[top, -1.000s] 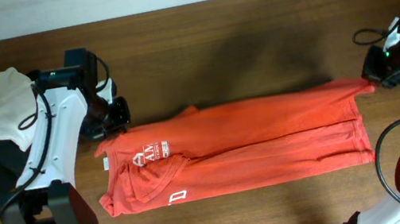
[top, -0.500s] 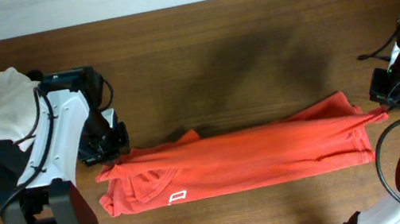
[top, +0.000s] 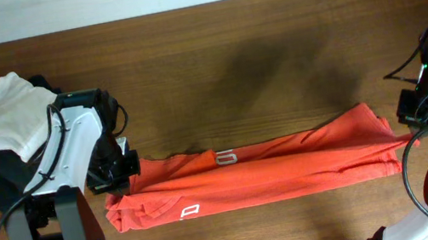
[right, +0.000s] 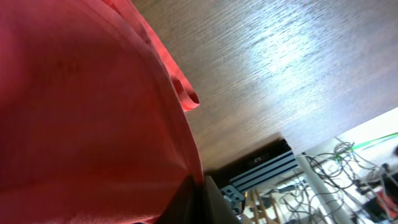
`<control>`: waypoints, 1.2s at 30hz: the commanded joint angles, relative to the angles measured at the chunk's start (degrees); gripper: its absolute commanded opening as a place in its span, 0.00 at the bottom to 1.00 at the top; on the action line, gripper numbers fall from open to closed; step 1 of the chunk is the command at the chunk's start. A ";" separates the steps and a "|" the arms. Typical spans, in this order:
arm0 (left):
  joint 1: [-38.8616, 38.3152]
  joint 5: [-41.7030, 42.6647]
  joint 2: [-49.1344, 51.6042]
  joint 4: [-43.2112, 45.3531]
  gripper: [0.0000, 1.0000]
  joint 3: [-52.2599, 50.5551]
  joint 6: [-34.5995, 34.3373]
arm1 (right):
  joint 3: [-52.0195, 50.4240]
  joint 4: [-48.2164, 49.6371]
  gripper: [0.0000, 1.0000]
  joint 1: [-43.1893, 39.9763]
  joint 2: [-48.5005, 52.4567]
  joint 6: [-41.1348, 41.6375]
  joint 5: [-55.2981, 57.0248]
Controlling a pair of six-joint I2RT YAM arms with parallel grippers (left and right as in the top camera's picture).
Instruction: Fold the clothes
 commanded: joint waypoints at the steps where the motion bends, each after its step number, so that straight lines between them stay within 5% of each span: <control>1: 0.15 -1.44 -1.18 -0.55 0.29 -0.44 0.33 | -2.49 1.01 0.33 -0.48 -0.63 0.83 1.75; 5: 0.15 -1.42 -1.18 -0.66 0.50 -0.44 0.33 | -3.34 2.10 0.47 -0.48 -0.63 0.83 1.73; 10: 0.15 -1.11 -1.18 0.15 0.52 -0.44 0.31 | -3.45 2.82 0.56 -0.48 -0.63 0.81 1.07; 13: -0.02 3.93 -1.18 2.91 0.52 -0.44 0.33 | -4.59 4.76 0.72 -0.48 -0.63 -0.22 -0.31; 20: -5.90 11.67 -1.18 13.57 0.52 -0.44 0.37 | -8.92 11.08 0.92 -0.48 -0.63 -4.68 -4.42; 36: -25.92 5.79 0.94 33.44 0.59 -0.46 -5.11 | -12.79 14.99 0.95 -0.42 -0.63 -5.88 -8.04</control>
